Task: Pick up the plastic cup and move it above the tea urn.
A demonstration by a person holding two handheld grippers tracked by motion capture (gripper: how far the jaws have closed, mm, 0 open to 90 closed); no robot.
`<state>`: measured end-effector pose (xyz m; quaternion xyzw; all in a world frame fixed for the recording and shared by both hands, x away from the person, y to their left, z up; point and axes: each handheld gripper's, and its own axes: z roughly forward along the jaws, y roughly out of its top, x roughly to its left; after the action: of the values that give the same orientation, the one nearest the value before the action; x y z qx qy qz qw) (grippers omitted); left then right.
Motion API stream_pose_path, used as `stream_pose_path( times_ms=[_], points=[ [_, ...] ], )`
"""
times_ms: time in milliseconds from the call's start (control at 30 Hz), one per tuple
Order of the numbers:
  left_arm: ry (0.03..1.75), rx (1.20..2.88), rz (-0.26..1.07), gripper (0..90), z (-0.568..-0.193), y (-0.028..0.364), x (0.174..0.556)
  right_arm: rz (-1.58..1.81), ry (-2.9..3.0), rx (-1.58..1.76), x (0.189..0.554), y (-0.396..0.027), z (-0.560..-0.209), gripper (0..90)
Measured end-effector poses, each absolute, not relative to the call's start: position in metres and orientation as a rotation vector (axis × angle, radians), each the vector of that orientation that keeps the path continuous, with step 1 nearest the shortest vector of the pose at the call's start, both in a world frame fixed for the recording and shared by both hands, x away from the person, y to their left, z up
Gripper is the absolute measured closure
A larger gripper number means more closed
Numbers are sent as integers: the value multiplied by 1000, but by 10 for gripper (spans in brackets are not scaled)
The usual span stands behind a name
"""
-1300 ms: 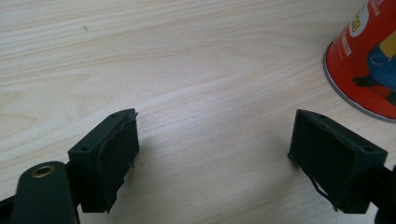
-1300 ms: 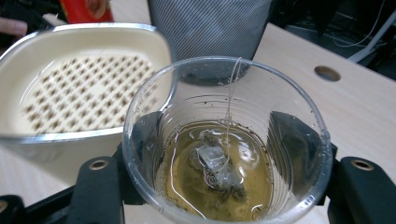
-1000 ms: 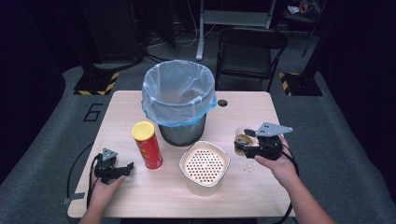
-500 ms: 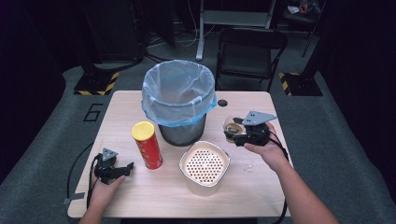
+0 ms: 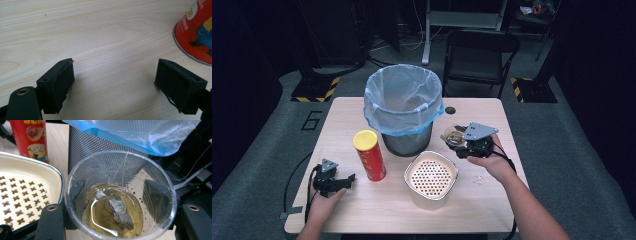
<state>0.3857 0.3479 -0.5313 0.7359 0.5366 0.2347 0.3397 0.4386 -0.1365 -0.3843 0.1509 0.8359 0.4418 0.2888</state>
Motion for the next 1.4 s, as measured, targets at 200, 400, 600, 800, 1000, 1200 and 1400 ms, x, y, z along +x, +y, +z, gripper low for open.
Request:
stream_pose_path(
  times_ms=[200,400,600,800,1000,1200,1400],
  points=[
    [1397,1914,608,150,-531,348,386,1127,2228,323,432,-131,-385,358],
    [1394,1918,612,150,-531,348,386,1110,2229,277,428,-126,-389,357],
    [1393,1920,613,150,-531,348,386,1104,2230,257,427,-123,-393,357],
    [1392,1921,614,150,-531,348,386,1083,2217,237,424,-121,-393,357],
    [1391,1920,614,150,-531,348,386,1025,2207,173,419,-115,-396,356],
    [1393,1924,613,150,-531,348,386,988,2198,133,418,-110,-400,356],
    [1392,1921,614,150,-531,348,386,898,2136,75,414,-106,-401,359]
  ],
)
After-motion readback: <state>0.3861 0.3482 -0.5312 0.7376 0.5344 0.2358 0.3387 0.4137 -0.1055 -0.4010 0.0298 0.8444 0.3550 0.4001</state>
